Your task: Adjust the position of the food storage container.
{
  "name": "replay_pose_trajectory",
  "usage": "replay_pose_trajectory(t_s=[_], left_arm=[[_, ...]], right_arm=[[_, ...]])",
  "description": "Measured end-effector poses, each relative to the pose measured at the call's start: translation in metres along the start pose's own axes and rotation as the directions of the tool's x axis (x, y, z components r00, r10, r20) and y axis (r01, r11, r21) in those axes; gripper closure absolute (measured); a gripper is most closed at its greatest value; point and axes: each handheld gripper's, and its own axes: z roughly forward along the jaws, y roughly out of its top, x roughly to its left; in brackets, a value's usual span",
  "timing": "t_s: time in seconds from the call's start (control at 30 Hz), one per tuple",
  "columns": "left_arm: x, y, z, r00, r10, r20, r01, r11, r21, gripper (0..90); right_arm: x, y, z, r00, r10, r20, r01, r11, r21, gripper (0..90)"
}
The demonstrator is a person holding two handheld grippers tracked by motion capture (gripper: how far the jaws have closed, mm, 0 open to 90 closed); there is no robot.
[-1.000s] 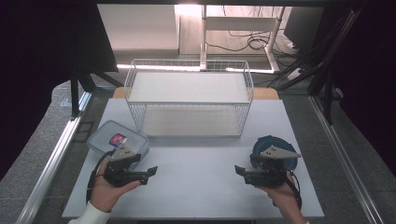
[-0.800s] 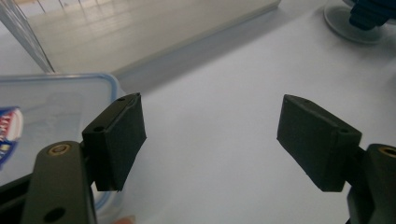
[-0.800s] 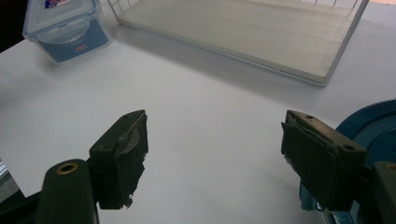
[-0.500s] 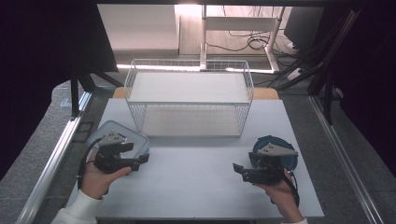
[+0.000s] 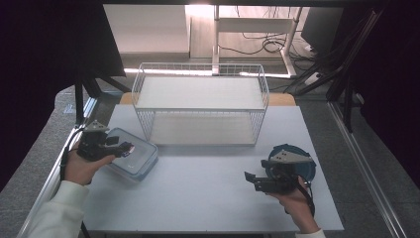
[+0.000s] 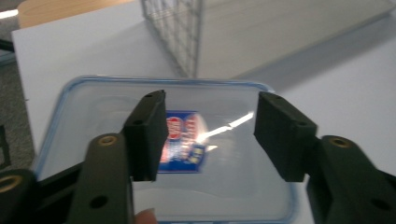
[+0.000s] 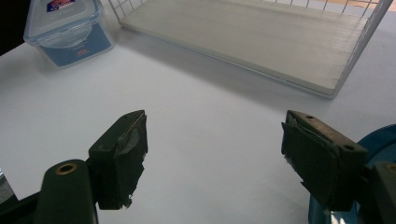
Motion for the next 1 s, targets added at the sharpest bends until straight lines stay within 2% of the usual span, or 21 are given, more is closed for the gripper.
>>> replay_pose_trajectory(t_s=[0.07,0.1,0.13,0.17,0.27,0.3,0.33,0.37,0.4,0.43,0.5,0.6,0.7,0.73,0.77,0.8,0.83,0.87,0.9,0.93,1.0], left_arm=[[0.013,0.003,0.005,1.0,-0.005,0.003,0.005,0.9998,0.019,57.4],[0.018,0.005,0.008,0.9999,-0.01,0.006,0.01,0.9996,0.027,57.4],[0.031,0.009,0.014,0.9999,-0.01,-0.003,0.011,0.9983,0.056,65.0],[0.031,0.009,0.014,0.9999,-0.01,-0.003,0.011,0.9983,0.056,67.6],[0.051,0.013,0.025,0.9995,-0.017,-0.026,0.02,0.9936,0.111,77.3],[0.057,0.014,0.029,0.9991,-0.025,-0.035,0.029,0.9918,0.125,77.3],[0.069,0.015,0.034,0.998,-0.035,-0.053,0.042,0.9887,0.144,81.9],[0.074,0.016,0.037,0.9974,-0.045,-0.056,0.053,0.9857,0.16,83.9],[0.074,0.016,0.037,0.9974,-0.045,-0.056,0.053,0.9857,0.16,85.9],[0.08,0.017,0.04,0.9966,-0.059,-0.058,0.068,0.9828,0.172,85.9],[0.088,0.019,0.043,0.9946,-0.059,-0.085,0.075,0.9775,0.197,88.5],[0.097,0.022,0.045,0.9914,-0.084,-0.1,0.102,0.9755,0.195,89.9],[0.104,0.024,0.046,0.9869,-0.09,-0.134,0.117,0.9709,0.209,90.0],[0.109,0.025,0.048,0.9853,-0.086,-0.148,0.119,0.9645,0.236,90.0],[0.109,0.025,0.048,0.9853,-0.086,-0.148,0.119,0.9645,0.236,90.0],[0.115,0.025,0.05,0.9805,-0.079,-0.18,0.125,0.9576,0.26,90.0],[0.118,0.024,0.051,0.9784,-0.084,-0.189,0.134,0.9526,0.273,90.0],[0.118,0.024,0.051,0.9784,-0.084,-0.189,0.134,0.9526,0.273,90.0],[0.121,0.022,0.053,0.9758,-0.085,-0.202,0.141,0.9478,0.286,90.0],[0.122,0.02,0.056,0.9748,-0.078,-0.209,0.14,0.9431,0.302,90.0],[0.122,0.017,0.058,0.9767,-0.074,-0.201,0.136,0.9407,0.311,90.0]], right_arm=[[0.001,0.0,0.0,1.0,0.001,0.0,-0.001,1.0,0.003,22.5],[0.001,0.0,0.0,1.0,0.001,0.0,-0.001,1.0,0.003,22.5],[0.0,-0.001,0.0,1.0,0.003,0.001,-0.003,1.0,0.003,22.5],[0.0,-0.001,0.0,1.0,0.003,0.001,-0.003,1.0,0.003,22.5],[-0.001,-0.002,0.002,1.0,0.005,0.002,-0.005,1.0,0.009,22.4],[-0.001,-0.002,0.002,1.0,0.005,0.002,-0.005,1.0,0.009,22.4],[-0.001,-0.003,0.002,1.0,0.009,0.002,-0.009,1.0,0.011,22.4],[-0.001,-0.003,0.002,0.9999,0.011,0.003,-0.011,1.0,0.012,22.4],[-0.002,-0.003,0.002,1.0,0.009,0.004,-0.009,1.0,0.014,22.3],[-0.002,-0.003,0.002,1.0,0.009,0.004,-0.009,1.0,0.014,22.3],[-0.003,-0.004,0.003,0.9999,0.012,0.003,-0.012,1.0,0.016,22.3],[-0.005,-0.005,0.004,0.9999,0.014,0.006,-0.014,1.0,0.023,22.2],[-0.006,-0.006,0.005,0.9998,0.015,0.009,-0.016,1.0,0.027,22.3],[-0.005,-0.006,0.006,0.9999,0.015,0.006,-0.015,1.0,0.025,22.2],[-0.005,-0.006,0.006,0.9999,0.015,0.001,-0.015,1.0,0.023,22.2],[-0.004,-0.006,0.006,0.9999,0.011,-0.006,-0.011,1.0,0.022,22.2],[-0.003,-0.006,0.007,1.0,0.005,-0.007,-0.005,1.0,0.023,22.2],[-0.003,-0.006,0.007,1.0,0.005,-0.007,-0.005,1.0,0.023,22.2],[-0.003,-0.006,0.007,1.0,0.001,-0.008,-0.001,1.0,0.024,22.2],[-0.002,-0.006,0.007,0.9999,0.0,-0.01,0.0,1.0,0.025,22.2],[-0.002,-0.006,0.007,1.0,0.0,-0.008,0.0,1.0,0.025,22.2]])
